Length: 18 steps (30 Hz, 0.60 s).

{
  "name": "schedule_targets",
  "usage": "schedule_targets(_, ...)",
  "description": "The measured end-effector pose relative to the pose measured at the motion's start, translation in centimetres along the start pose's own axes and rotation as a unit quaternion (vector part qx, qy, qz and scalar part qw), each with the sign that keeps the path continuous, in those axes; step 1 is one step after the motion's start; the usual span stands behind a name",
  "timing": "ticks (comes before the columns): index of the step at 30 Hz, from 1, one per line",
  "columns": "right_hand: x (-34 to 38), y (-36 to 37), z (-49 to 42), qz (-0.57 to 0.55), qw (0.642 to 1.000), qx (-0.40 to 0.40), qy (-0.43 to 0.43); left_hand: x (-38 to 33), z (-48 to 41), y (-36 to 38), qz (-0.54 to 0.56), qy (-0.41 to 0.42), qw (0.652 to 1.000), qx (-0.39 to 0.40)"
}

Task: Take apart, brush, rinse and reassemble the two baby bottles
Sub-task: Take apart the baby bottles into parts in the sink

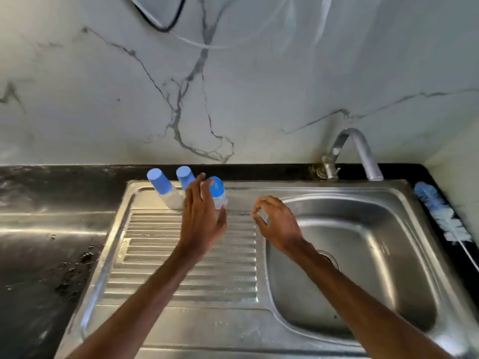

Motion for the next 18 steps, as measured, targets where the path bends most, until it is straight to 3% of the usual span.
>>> schedule_targets(5, -3.5, 1.8, -0.2, -0.018, 1.000, 0.009, 0.005, 1.5, -1.4, 4.0, 0.009, -0.019, 1.000, -0.014)
schedule_targets(10, -6.8, 1.0, 0.0, -0.044, 0.999, -0.020, -0.004, 2.2, -2.4, 6.2, 0.031, -0.008, 0.995, -0.089)
schedule_targets(18, -10.7, -1.0, 1.2, -0.050, 0.999, 0.012, -0.002, -0.2, -3.3, 7.1, 0.004, 0.072, 0.990, -0.119)
Point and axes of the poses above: each hand's wrist, its own z-axis away from the middle knuckle, its own y-axis out of the palm, x = y × z, the point moved 8 cm from there along -z, towards the middle knuckle, and after that the axes turned 9 degrees about -z, right-handed, at the moved point
